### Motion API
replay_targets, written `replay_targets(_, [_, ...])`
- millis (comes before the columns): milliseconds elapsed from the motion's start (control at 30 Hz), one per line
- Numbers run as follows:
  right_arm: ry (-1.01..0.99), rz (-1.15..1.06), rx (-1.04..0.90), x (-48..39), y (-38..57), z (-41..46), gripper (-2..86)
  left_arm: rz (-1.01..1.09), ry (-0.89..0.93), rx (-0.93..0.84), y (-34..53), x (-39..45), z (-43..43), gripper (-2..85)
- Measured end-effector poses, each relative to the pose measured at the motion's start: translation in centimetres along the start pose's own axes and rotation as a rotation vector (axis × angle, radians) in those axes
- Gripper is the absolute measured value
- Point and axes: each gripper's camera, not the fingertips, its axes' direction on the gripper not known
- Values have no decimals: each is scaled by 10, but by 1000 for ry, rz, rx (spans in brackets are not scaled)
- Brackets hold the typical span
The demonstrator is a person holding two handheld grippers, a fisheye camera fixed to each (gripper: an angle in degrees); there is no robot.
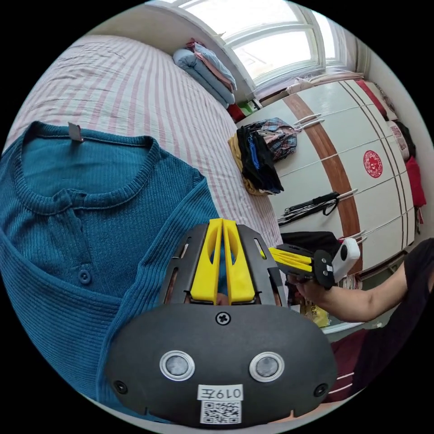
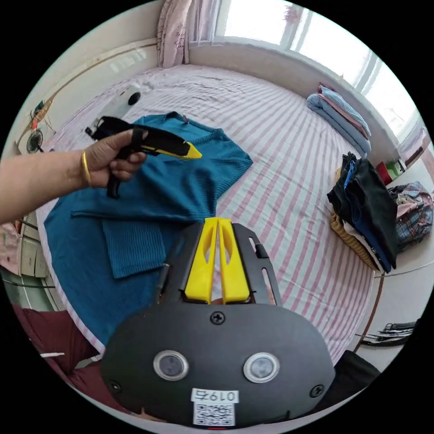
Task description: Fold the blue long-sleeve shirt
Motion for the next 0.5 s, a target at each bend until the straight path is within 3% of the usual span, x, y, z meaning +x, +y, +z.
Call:
replay_targets(100, [-111, 108, 3, -4, 5, -8, -8, -66, -39, 105, 34, 4, -50, 13])
replay_targets(233, [-255, 58, -54, -48, 14, -15, 2, -203, -455, 194, 111, 12, -138, 24])
replay_targets(300, [-324, -25, -93, -97, 19, -15, 55, -290, -575, 155, 143, 5, -171, 37])
replay_targets(400, [-310, -208, -68, -173, 21, -21, 79, -360, -586, 31, 180, -14, -208, 67])
replay_targets(500, [-210, -461, -18, -250, 28, -20, 75, -303, -595, -113, 194, -23, -219, 87])
